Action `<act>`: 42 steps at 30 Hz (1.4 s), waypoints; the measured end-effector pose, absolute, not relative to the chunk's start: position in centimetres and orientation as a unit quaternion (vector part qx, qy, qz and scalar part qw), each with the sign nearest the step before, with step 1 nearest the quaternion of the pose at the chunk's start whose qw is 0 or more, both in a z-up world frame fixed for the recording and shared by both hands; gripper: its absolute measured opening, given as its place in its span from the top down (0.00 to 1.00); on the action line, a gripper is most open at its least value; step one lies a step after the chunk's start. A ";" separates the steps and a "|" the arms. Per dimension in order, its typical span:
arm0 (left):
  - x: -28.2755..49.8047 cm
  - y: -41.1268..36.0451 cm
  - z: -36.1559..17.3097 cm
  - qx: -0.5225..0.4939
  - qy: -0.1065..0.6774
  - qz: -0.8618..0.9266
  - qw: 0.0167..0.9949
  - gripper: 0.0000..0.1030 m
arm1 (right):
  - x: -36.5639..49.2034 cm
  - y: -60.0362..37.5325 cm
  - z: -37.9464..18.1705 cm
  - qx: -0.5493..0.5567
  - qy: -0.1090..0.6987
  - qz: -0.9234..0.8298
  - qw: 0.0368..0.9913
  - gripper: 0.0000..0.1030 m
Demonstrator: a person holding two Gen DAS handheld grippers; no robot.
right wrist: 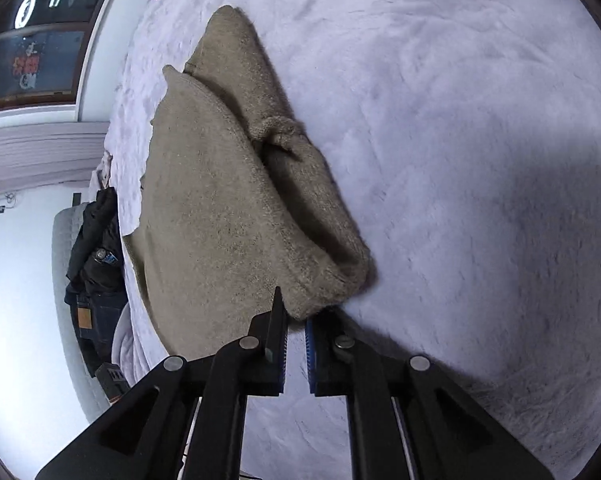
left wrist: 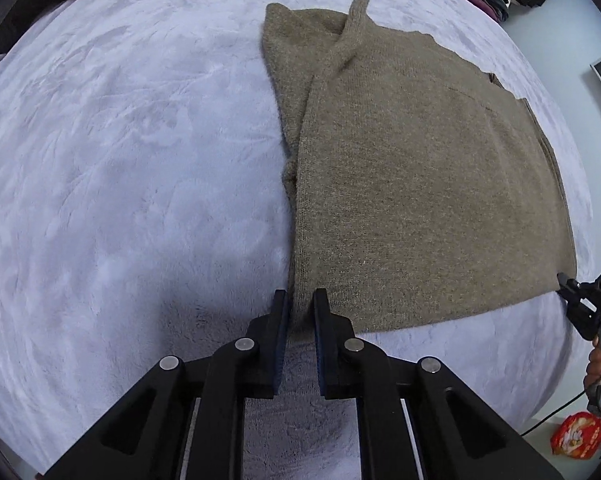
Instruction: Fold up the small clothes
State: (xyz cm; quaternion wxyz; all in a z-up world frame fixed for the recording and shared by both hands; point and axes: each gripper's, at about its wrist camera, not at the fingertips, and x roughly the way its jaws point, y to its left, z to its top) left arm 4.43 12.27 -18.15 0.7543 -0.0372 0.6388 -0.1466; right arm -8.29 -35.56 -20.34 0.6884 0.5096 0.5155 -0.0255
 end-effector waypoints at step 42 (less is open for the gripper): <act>9.1 9.5 -15.6 0.030 0.603 -0.038 0.796 0.00 | 0.4 -26.5 -16.1 0.236 0.579 0.034 0.779 0.60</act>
